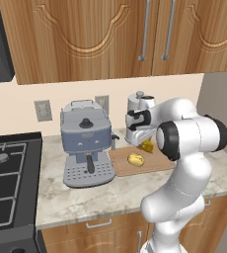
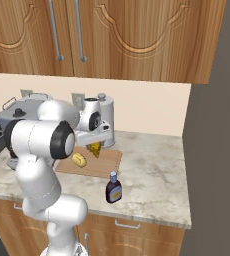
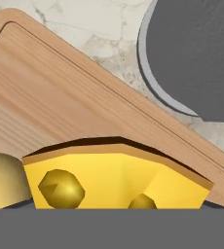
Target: Retrieve the reheated potato from the microwave, then place the potato, cheese, and condiment on the cutting board.
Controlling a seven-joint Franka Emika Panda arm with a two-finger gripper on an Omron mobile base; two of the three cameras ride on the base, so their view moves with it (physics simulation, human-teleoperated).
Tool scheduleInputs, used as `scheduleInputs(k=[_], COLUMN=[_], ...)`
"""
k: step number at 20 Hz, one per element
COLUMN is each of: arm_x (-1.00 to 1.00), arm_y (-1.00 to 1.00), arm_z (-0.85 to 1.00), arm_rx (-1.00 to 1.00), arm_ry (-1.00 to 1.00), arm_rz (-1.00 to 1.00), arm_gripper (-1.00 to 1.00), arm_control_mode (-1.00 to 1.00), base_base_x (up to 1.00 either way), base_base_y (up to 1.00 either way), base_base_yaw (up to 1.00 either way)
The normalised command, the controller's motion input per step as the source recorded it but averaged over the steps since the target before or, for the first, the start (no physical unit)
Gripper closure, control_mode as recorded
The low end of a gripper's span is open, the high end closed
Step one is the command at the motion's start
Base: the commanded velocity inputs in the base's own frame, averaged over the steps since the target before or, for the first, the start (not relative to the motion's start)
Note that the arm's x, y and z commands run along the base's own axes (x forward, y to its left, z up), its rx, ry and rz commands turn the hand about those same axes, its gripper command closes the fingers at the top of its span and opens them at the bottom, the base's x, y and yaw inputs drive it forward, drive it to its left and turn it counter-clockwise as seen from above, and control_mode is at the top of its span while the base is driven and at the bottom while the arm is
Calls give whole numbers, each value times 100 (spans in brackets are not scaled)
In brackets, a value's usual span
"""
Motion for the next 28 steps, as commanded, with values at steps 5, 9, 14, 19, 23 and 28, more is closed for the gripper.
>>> scheduleInputs(k=[5,9,14,19,23,28], arm_x=[7,0,4,-3,1,3], arm_y=[5,12,10,8,4,9], arm_z=[-8,-18,-15,-22,-19,-14], arm_rx=[0,0,0,0,0,0], arm_ry=[8,11,4,5,3,1], arm_rz=[0,0,0,0,0,0], arm_gripper=[100,100,100,100,100,100], arm_control_mode=[-100,-100,-100,-100,-100,-100], base_base_x=[0,0,0,0,0,0], base_base_y=[0,0,0,0,0,0], base_base_yaw=[0,0,0,0,0,0])
